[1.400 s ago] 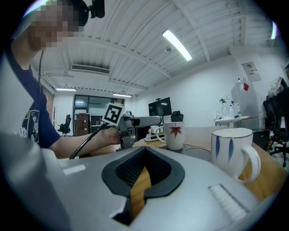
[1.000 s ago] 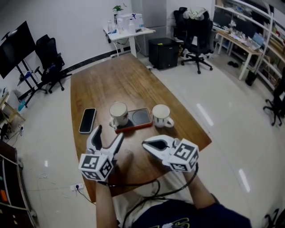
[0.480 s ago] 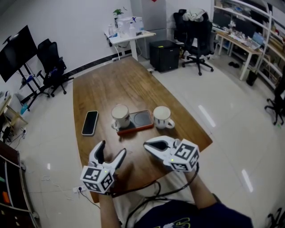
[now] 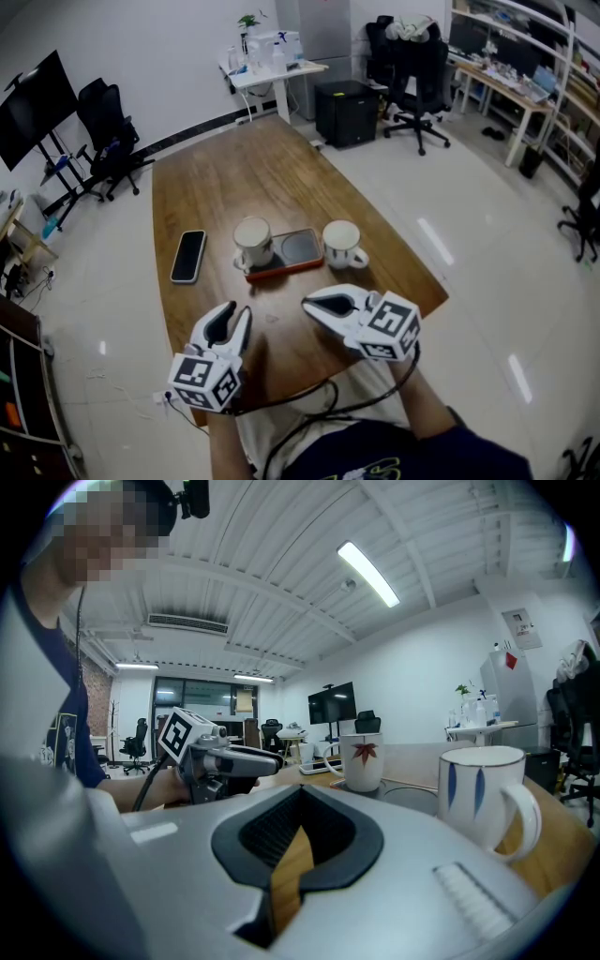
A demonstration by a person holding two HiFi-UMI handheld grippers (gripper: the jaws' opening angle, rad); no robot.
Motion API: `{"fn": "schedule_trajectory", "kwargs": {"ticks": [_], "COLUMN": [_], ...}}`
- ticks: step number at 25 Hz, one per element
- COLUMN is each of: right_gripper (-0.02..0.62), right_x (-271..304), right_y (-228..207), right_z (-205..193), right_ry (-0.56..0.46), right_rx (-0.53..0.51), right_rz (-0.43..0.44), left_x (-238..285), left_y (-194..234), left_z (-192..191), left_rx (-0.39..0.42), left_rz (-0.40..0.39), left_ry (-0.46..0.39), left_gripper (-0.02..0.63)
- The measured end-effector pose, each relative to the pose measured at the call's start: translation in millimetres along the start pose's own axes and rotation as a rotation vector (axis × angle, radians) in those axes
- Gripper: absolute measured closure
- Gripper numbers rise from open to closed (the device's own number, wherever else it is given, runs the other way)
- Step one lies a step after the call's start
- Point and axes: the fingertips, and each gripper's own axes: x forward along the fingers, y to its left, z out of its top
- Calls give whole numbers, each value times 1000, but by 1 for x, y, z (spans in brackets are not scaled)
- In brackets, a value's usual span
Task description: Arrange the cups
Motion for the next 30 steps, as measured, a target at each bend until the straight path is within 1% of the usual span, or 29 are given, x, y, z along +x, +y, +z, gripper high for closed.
{"fn": "schedule_trajectory", "kwargs": {"ticks": [3,7,10,14,23,27,30], "right_gripper": [595,595,595,595,595,595,595], "right_x": [-1,-2,-2,-3,-2,-1,-1], "right_y": [-1,0,0,1,1,-1,0], "right_z": [2,4,-1,2,0,7,3], "right_ry": [4,7,7,12,7,13,10], "right_rx": [0,3,-2,2,-2,-1,3], "right_rz": [-10,-19,-2,-11,4,-26,-13], "left_x": [-1,-3,-8,-17,-24,-24,-25], "left_y": [-2,-15,-21,-27,-30,-28,-27], "left_z": [0,0,0,-1,-3,-4,-5], "left_rx": [2,15,21,15,16,20,16], "left_rz": [-2,-58,-78,-80,-79,-77,-65], "left_ry": [0,5,6,3,4,7,9], "left_gripper": [603,603,603,603,603,603,604]}}
